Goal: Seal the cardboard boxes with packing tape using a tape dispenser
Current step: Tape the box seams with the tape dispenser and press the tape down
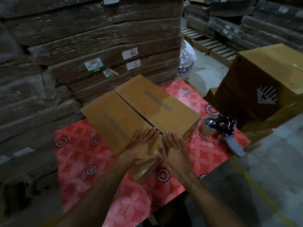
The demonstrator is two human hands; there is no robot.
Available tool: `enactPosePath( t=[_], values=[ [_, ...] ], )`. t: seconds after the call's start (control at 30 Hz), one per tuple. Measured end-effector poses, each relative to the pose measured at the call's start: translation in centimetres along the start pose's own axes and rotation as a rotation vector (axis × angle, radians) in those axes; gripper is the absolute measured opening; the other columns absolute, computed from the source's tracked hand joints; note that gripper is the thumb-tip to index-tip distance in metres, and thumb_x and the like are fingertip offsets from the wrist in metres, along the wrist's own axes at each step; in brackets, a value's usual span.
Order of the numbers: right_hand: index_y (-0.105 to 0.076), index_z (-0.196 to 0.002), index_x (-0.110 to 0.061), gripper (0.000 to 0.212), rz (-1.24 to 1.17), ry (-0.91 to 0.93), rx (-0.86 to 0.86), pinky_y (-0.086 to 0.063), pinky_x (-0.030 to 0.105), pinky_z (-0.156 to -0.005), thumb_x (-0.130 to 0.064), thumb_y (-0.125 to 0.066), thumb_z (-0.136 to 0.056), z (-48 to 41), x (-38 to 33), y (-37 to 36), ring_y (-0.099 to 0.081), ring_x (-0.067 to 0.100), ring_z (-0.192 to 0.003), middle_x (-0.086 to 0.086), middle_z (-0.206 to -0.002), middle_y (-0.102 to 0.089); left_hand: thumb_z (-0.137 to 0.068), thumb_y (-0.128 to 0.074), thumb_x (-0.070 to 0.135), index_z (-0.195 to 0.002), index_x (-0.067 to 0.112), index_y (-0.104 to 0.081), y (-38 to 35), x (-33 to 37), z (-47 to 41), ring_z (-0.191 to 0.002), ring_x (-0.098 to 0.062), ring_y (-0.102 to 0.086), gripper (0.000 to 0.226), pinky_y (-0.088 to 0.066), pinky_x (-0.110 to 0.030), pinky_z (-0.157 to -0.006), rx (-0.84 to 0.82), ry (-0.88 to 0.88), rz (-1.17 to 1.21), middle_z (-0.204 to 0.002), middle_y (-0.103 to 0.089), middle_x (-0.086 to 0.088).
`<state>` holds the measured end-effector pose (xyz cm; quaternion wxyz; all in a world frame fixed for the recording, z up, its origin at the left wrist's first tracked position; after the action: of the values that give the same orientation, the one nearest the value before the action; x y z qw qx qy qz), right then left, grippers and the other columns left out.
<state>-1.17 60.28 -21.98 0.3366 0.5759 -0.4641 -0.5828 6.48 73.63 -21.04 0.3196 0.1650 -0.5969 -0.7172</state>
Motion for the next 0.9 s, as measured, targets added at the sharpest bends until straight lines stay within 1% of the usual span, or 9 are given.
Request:
enactPosePath(
  t=[0.17,0.27,0.33,0.43,0.53,0.67,0.73,0.8,0.9],
  values=[
    [-0.037,-0.154,-0.018,0.060,-0.006,-0.003,-0.032,-0.002,0.039,-0.123,-0.050,-0.022,-0.106,0.0,0.4,-0.3,-0.012,0.015,-0.154,-0.004,-0.163,-0.028,-0.100,-0.019,0.069,-0.160,0.030,0.009,0.7,-1.2,0.0,-0.148,0.000,0.025,0.076,0.010,-0.040,-0.124,0.076,-0.034,0.089,-0.165,0.020,0.014],
    [-0.038,-0.153,-0.020,0.058,0.012,0.039,-0.058,0.001,0.035,-0.123,-0.048,-0.025,-0.104,0.1,1.3,0.0,-0.014,0.015,-0.154,-0.006,-0.163,-0.028,-0.099,-0.011,0.071,-0.159,0.028,0.011,0.7,-1.1,-0.6,-0.149,-0.005,0.026,0.077,0.012,-0.041,-0.123,0.053,-0.054,-0.010,-0.165,0.020,0.013],
    [-0.039,-0.152,-0.022,0.058,0.014,0.078,-0.067,0.003,0.032,-0.123,-0.048,-0.026,-0.102,0.4,2.3,0.5,-0.016,0.012,-0.153,-0.009,-0.162,-0.028,-0.099,-0.010,0.070,-0.160,0.025,0.009,0.9,-2.1,-1.3,-0.151,-0.007,0.022,0.078,0.008,-0.041,-0.124,0.076,0.004,-0.003,-0.165,0.018,0.012],
    [-0.050,-0.146,-0.022,0.055,-0.063,0.167,-0.033,-0.005,0.028,-0.123,-0.044,-0.037,-0.097,0.8,4.5,1.8,-0.029,0.013,-0.149,-0.007,-0.156,-0.041,-0.099,-0.011,0.067,-0.161,0.026,-0.004,1.3,-5.3,-2.0,-0.155,-0.013,0.002,0.075,-0.006,-0.045,-0.124,0.133,0.103,0.014,-0.168,0.000,0.008],
    [-0.052,-0.144,-0.025,0.053,-0.172,0.158,-0.098,-0.013,0.037,-0.125,-0.045,-0.038,-0.097,0.5,7.4,3.0,-0.023,0.010,-0.151,-0.012,-0.156,-0.039,-0.091,0.005,0.075,-0.158,0.019,-0.028,1.9,-9.4,-1.5,-0.153,-0.025,-0.021,0.093,-0.021,-0.050,-0.117,0.184,0.219,0.034,-0.165,-0.024,-0.004],
    [-0.067,-0.129,-0.026,0.046,-0.065,0.081,-0.048,-0.030,0.048,-0.118,-0.037,-0.042,-0.093,-1.4,9.5,4.6,-0.038,0.028,-0.145,-0.003,-0.149,-0.053,-0.098,-0.019,0.064,-0.152,0.013,-0.038,2.4,-15.1,1.5,-0.145,-0.031,-0.036,0.077,-0.030,-0.054,-0.114,0.281,0.440,0.016,-0.157,-0.039,-0.012],
    [-0.068,-0.126,-0.031,0.042,0.032,-0.054,-0.008,-0.035,0.054,-0.115,-0.038,-0.042,-0.094,-2.1,9.4,4.9,-0.038,0.037,-0.143,0.003,-0.151,-0.051,-0.097,-0.020,0.065,-0.155,0.017,-0.030,2.3,-17.2,3.1,-0.148,-0.031,-0.030,0.076,-0.029,-0.061,-0.111,0.266,0.525,0.007,-0.160,-0.033,-0.009],
    [-0.061,-0.133,-0.033,0.041,0.063,-0.217,0.047,-0.033,0.052,-0.116,-0.042,-0.041,-0.098,-1.6,7.7,4.7,-0.031,0.039,-0.145,0.009,-0.156,-0.042,-0.099,-0.020,0.065,-0.155,0.020,-0.028,2.2,-18.1,3.5,-0.148,-0.032,-0.030,0.072,-0.032,-0.070,-0.105,0.255,0.516,-0.009,-0.161,-0.031,-0.009],
    [-0.039,-0.149,-0.011,0.059,-0.096,-0.347,0.056,-0.024,0.045,-0.122,-0.038,-0.049,-0.098,-0.1,4.1,3.4,-0.017,0.034,-0.151,0.016,-0.159,-0.031,-0.103,-0.017,0.059,-0.143,0.010,-0.039,2.5,-17.4,2.6,-0.135,-0.042,-0.048,0.067,-0.039,-0.077,-0.094,0.265,0.413,-0.049,-0.148,-0.047,-0.025]
  ],
)
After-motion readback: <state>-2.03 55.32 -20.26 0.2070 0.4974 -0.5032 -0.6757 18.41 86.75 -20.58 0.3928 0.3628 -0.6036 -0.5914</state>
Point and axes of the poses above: each hand's wrist, its own z-axis away from the middle knuckle, its own y-axis out of the back of the hand, x = y × z, the point moved 5 cm from there along -z, towards the middle knuckle
